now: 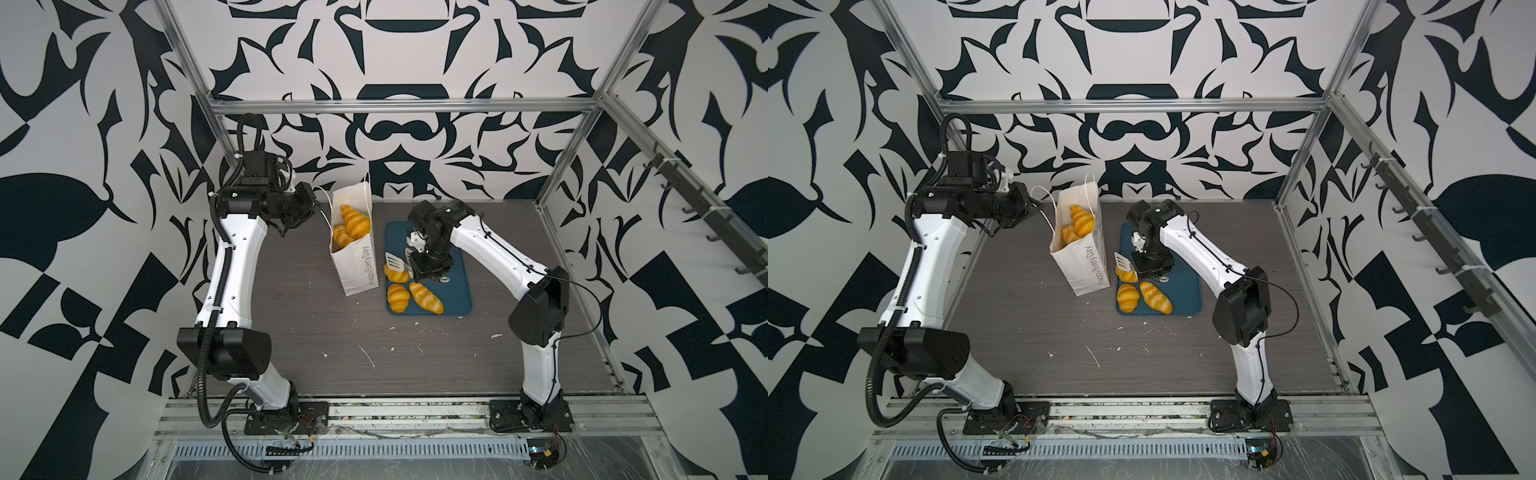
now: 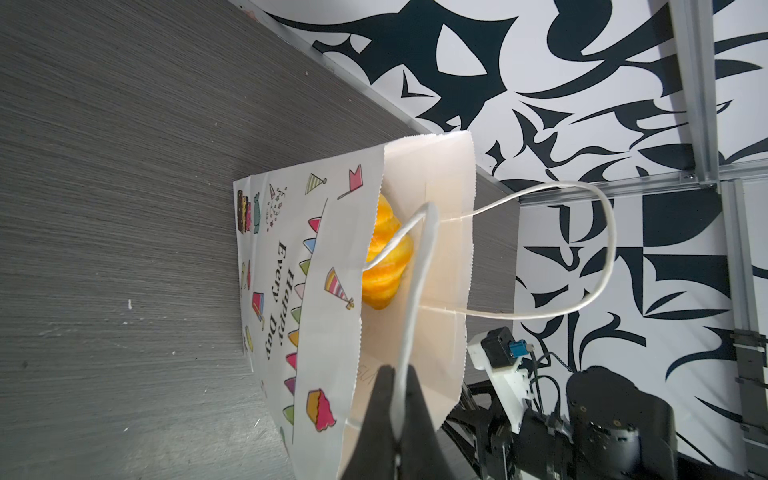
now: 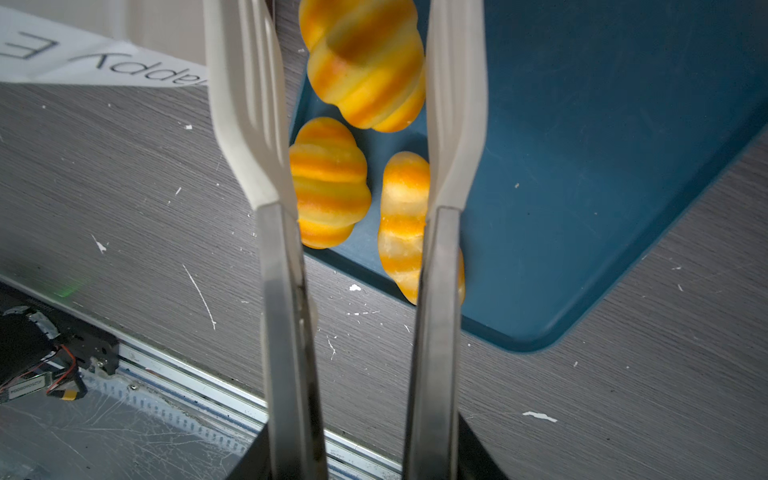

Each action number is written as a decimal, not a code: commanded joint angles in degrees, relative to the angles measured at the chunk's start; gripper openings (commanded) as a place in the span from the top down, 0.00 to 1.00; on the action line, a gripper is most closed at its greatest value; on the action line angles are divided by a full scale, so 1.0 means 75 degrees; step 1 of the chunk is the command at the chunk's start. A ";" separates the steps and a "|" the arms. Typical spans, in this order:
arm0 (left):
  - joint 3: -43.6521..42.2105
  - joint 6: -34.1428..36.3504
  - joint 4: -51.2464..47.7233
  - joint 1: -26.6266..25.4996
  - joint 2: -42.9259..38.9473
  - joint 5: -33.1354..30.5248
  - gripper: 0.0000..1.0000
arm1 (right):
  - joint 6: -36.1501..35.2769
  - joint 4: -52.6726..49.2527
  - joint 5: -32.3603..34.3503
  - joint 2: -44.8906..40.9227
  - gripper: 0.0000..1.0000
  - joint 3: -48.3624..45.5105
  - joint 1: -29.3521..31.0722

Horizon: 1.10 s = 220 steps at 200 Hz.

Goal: Place the fake bread into the paper bag
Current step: 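Lower the right gripper's tongs around the small croissant on the tray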

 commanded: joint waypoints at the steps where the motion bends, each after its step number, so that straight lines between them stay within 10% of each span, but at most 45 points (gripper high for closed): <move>1: 0.0162 -0.0005 -0.0102 0.0035 0.0025 0.0093 1.00 | -0.0119 0.0015 0.0154 -0.0077 0.52 -0.0044 0.0063; 220: -0.0066 0.0013 -0.0160 0.0046 -0.0224 0.0071 1.00 | -0.0331 0.0284 0.0444 0.0421 0.52 -0.0120 0.0119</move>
